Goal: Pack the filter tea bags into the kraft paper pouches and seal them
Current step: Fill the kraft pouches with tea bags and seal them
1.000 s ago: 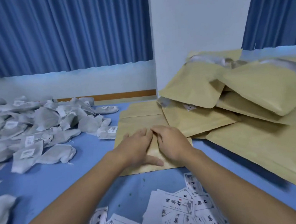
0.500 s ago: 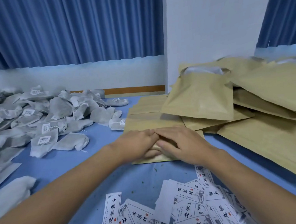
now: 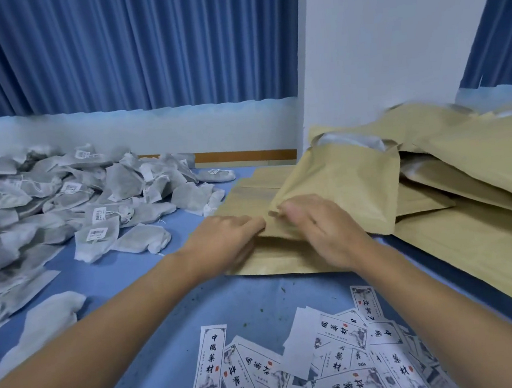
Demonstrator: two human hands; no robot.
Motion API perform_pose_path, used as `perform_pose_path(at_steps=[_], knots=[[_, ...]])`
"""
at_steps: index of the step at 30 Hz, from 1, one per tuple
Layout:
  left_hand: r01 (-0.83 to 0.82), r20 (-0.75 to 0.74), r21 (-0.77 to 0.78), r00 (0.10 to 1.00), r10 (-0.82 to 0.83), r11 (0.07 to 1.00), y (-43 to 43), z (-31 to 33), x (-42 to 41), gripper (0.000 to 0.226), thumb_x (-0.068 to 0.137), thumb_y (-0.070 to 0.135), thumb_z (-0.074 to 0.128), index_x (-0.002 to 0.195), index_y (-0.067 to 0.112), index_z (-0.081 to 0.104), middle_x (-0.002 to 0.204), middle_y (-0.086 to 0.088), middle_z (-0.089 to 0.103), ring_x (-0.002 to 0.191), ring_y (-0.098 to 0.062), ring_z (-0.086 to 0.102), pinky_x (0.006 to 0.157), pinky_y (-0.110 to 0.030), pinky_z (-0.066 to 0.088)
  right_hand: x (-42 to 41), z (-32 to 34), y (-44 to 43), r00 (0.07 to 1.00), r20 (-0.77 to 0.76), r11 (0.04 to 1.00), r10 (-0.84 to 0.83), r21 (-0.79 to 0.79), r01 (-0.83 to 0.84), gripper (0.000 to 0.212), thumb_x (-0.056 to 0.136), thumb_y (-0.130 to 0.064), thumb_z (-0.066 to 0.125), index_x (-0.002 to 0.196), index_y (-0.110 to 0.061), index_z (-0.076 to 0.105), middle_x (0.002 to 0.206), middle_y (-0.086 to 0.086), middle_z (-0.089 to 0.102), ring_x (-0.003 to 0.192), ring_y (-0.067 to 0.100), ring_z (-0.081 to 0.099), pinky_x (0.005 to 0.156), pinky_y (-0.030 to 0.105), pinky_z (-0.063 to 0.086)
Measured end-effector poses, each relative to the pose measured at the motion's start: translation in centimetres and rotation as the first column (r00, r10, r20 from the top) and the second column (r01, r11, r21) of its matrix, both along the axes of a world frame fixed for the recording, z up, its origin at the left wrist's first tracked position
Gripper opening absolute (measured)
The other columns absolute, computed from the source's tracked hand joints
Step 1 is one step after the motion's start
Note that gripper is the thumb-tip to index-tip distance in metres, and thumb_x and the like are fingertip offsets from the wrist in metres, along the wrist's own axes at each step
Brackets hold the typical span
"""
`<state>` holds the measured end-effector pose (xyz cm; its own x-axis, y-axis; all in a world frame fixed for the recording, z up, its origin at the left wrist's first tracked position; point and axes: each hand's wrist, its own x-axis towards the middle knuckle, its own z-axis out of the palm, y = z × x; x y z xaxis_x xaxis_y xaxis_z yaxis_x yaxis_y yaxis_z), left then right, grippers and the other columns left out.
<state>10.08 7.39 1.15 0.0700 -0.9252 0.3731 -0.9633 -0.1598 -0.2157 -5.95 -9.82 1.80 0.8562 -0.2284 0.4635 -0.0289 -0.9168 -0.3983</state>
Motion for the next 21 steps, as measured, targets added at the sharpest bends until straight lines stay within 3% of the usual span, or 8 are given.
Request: perform_pose_path(at_steps=[2,5,8,10,13,15,17,21], knots=[[-0.078,-0.012,0.109,0.997,0.08,0.991,0.3,-0.6,0.6,0.025,0.098,0.013,0.044,0.12,0.02,0.052,0.103,0.001,0.062,0.089,-0.03,0.06,0.066,-0.037,0.043,0.1,0.0,-0.9,0.983,0.074,0.969,-0.17,-0.171,0.181,0.039,0.1,-0.044,0.037,0.126,-0.026,0.06,0.132,-0.006,0.061,0.125,0.019,0.048,0.099,0.039,0.037],[-0.028,-0.068,0.168,0.997,0.04,0.985,0.3,-1.4,0.6,0.035,0.092,0.006,0.047,0.123,0.02,0.054,0.118,0.003,0.06,0.102,-0.025,0.059,0.07,-0.034,0.041,0.3,-0.5,-1.8,0.897,-0.282,0.887,-0.34,-0.413,0.206,0.085,0.079,-0.03,0.059,0.155,-0.034,0.021,0.166,-0.001,0.013,0.152,0.018,0.006,0.119,0.047,0.012],[0.032,-0.198,0.144,0.98,-0.003,0.989,-0.2,-1.6,0.0,0.039,0.101,0.052,0.043,0.12,0.024,0.061,0.133,0.009,0.058,0.116,-0.017,0.056,0.087,-0.036,0.05,0.3,-0.8,-2.4,0.849,-0.296,0.853,-0.437,-0.438,0.285,0.092,0.078,-0.012,0.057,0.155,-0.031,0.011,0.167,0.0,-0.005,0.153,0.022,-0.012,0.118,0.062,-0.001],[0.012,-0.457,0.015,0.89,-0.004,1.0,-1.1,-1.2,-1.7,0.051,0.095,0.073,0.032,0.097,0.03,0.06,0.1,0.014,0.064,0.093,-0.012,0.059,0.079,-0.037,0.05,0.0,-0.6,-2.5,0.85,-0.242,0.843,-0.467,-0.411,0.346,0.083,0.081,-0.002,0.053,0.152,-0.031,0.023,0.167,-0.003,0.0,0.154,0.022,-0.006,0.116,0.066,0.004],[-0.347,-0.793,-0.275,0.609,-0.008,0.897,-4.7,0.4,-3.1,0.034,0.093,0.064,0.051,0.109,0.034,0.058,0.089,0.018,0.064,0.085,-0.011,0.06,0.077,-0.033,0.047,-0.4,-0.8,-2.4,0.875,-0.095,0.84,-0.474,-0.348,0.417,0.071,0.085,0.007,0.046,0.143,-0.032,0.043,0.164,-0.009,0.02,0.152,0.019,0.011,0.112,0.062,0.02],[-0.557,-0.998,-0.06,0.04,-0.045,0.828,-7.3,2.7,-3.5,0.053,0.088,0.05,0.067,0.127,0.016,0.054,0.105,-0.002,0.066,0.094,-0.023,0.067,0.087,-0.04,0.054,-0.6,-0.7,-2.2,0.878,0.025,0.845,-0.478,-0.259,0.468,0.07,0.088,0.008,0.045,0.145,-0.033,0.045,0.162,-0.011,0.028,0.151,0.018,0.018,0.113,0.058,0.025],[-0.343,-0.805,0.0,-0.558,-0.204,0.939,-9.5,4.5,-3.6,0.036,0.093,0.022,0.064,0.123,0.004,0.056,0.105,-0.018,0.068,0.093,-0.035,0.071,0.088,-0.05,0.059,-0.8,-0.5,-2.2,0.881,0.061,0.851,-0.469,-0.236,0.47,0.068,0.092,0.005,0.047,0.148,-0.034,0.043,0.162,-0.013,0.029,0.151,0.016,0.02,0.114,0.056,0.027],[-0.237,-0.643,-0.257,-0.682,-0.349,0.937,-13.6,6.5,-5.5,0.041,0.1,-0.009,0.031,0.138,-0.007,0.047,0.135,-0.027,0.058,0.121,-0.037,0.06,0.089,-0.052,0.056,-1.8,1.0,-3.7,0.87,0.203,0.858,-0.45,-0.173,0.484,0.072,0.087,0.006,0.053,0.148,-0.03,0.046,0.161,-0.006,0.033,0.149,0.018,0.028,0.113,0.059,0.028]])
